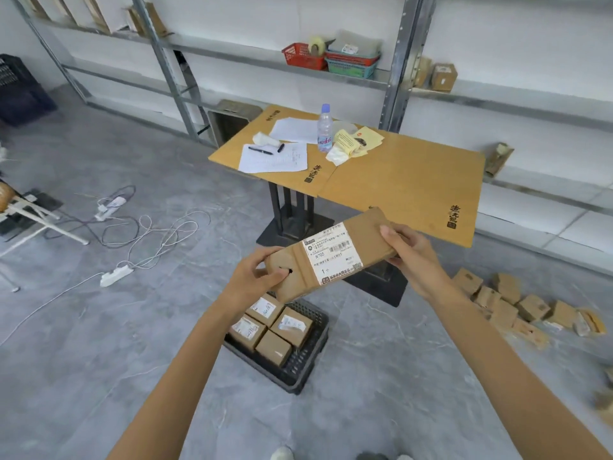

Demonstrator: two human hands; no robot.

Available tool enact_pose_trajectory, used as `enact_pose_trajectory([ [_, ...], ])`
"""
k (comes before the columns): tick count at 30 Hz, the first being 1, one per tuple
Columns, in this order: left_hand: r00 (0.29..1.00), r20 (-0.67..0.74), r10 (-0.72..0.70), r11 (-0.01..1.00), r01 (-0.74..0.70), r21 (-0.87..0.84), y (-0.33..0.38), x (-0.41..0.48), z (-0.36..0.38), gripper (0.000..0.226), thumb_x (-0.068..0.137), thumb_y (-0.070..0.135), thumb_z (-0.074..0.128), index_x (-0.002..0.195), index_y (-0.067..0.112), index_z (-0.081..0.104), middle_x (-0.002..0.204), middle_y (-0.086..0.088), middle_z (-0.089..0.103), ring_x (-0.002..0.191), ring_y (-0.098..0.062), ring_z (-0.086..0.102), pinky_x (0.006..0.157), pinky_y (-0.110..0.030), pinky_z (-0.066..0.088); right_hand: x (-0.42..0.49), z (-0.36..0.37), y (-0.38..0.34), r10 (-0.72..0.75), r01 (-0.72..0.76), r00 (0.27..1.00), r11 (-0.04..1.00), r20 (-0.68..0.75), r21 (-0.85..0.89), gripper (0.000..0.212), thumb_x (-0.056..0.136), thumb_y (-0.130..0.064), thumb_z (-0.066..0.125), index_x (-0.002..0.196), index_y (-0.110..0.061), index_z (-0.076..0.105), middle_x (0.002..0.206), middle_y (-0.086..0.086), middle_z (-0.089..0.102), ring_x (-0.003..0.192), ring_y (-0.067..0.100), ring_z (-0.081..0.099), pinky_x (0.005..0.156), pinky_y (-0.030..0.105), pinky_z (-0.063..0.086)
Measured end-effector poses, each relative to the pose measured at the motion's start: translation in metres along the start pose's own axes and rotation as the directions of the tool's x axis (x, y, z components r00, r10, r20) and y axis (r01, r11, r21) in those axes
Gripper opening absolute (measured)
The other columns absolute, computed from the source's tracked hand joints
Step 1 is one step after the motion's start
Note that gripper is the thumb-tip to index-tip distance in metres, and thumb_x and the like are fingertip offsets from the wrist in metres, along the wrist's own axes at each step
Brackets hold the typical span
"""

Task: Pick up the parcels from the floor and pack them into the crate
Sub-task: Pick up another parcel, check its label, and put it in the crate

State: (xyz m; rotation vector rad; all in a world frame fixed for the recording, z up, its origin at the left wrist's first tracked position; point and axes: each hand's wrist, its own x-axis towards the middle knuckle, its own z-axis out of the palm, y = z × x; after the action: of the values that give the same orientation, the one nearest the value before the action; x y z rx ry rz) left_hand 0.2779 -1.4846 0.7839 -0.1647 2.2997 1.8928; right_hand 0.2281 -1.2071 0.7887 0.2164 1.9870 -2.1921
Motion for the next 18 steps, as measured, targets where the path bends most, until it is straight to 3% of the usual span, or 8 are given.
enact_pose_trajectory([
  [4,0.992,-0.098,-0.086,0.996,0.082,-0.047,-0.026,0.013,-0.037,0.030,0.086,0.005,0.066,0.115,0.012,0.063,0.112,-0.008,0.061,0.099,-0.023,0.063,0.076,-0.043,0.059,0.007,0.055,0.019,0.008,0.011,0.995,0.982,-0.101,0.191,0.051,0.094,-0.032,0.054,0.141,-0.017,0.040,0.129,0.000,0.050,0.120,0.014,0.043,0.101,0.034,0.033],
  [7,0.979,-0.145,-0.146,0.985,0.130,-0.115,-0.043,0.031,-0.047,0.028,0.085,0.002,0.066,0.112,0.009,0.062,0.102,-0.005,0.060,0.090,-0.017,0.063,0.068,-0.034,0.060,0.015,0.087,0.037,0.081,-0.063,0.990,0.986,-0.113,0.156,0.060,0.094,-0.035,0.052,0.148,-0.027,0.025,0.139,-0.006,0.043,0.132,0.014,0.034,0.111,0.046,0.024],
  [10,0.959,-0.163,-0.231,0.967,0.209,-0.143,-0.066,0.060,-0.050,0.027,0.083,0.000,0.067,0.108,0.010,0.063,0.099,-0.005,0.060,0.096,-0.025,0.063,0.073,-0.043,0.059,0.027,0.111,0.065,0.178,-0.177,0.984,0.982,-0.020,0.059,0.078,0.086,-0.044,0.059,0.149,-0.033,0.016,0.136,-0.010,0.045,0.133,0.017,0.037,0.108,0.050,0.033],
  [12,0.950,-0.146,-0.275,0.958,0.259,-0.121,-0.081,0.082,-0.046,0.028,0.082,0.001,0.068,0.106,0.013,0.061,0.105,-0.007,0.059,0.103,-0.027,0.061,0.080,-0.051,0.057,0.043,0.123,0.086,0.214,-0.213,0.976,0.977,0.043,-0.022,0.092,0.077,-0.051,0.064,0.150,-0.040,0.008,0.148,-0.008,0.038,0.130,0.011,0.044,0.100,0.040,0.041],
  [15,0.919,-0.073,-0.389,0.921,0.386,-0.049,-0.102,0.112,-0.035,0.034,0.082,0.003,0.067,0.108,0.018,0.052,0.108,-0.005,0.057,0.095,-0.020,0.061,0.083,-0.049,0.055,0.074,0.137,0.108,0.222,-0.221,0.974,0.975,0.050,-0.025,0.082,0.091,-0.030,0.061,0.150,-0.037,0.004,0.143,-0.014,0.036,0.098,-0.011,0.060,0.074,0.014,0.049],
  [16,0.911,-0.023,-0.411,0.912,0.411,-0.011,-0.105,0.121,-0.031,0.037,0.081,0.005,0.067,0.111,0.018,0.049,0.104,-0.003,0.058,0.091,-0.019,0.060,0.082,-0.045,0.056,0.084,0.141,0.113,0.215,-0.215,0.976,0.976,0.031,-0.030,0.079,0.093,-0.023,0.059,0.150,-0.036,0.007,0.139,-0.015,0.038,0.093,-0.011,0.061,0.067,0.010,0.050],
  [18,0.901,0.102,-0.421,0.907,0.416,0.069,-0.115,0.140,-0.024,0.044,0.077,0.015,0.070,0.114,0.015,0.047,0.105,-0.006,0.061,0.095,-0.025,0.060,0.076,-0.033,0.053,0.101,0.147,0.127,0.200,-0.199,0.980,0.977,0.013,-0.077,0.076,0.092,-0.018,0.060,0.148,-0.034,0.011,0.132,-0.017,0.040,0.096,-0.003,0.061,0.069,0.010,0.051],
])
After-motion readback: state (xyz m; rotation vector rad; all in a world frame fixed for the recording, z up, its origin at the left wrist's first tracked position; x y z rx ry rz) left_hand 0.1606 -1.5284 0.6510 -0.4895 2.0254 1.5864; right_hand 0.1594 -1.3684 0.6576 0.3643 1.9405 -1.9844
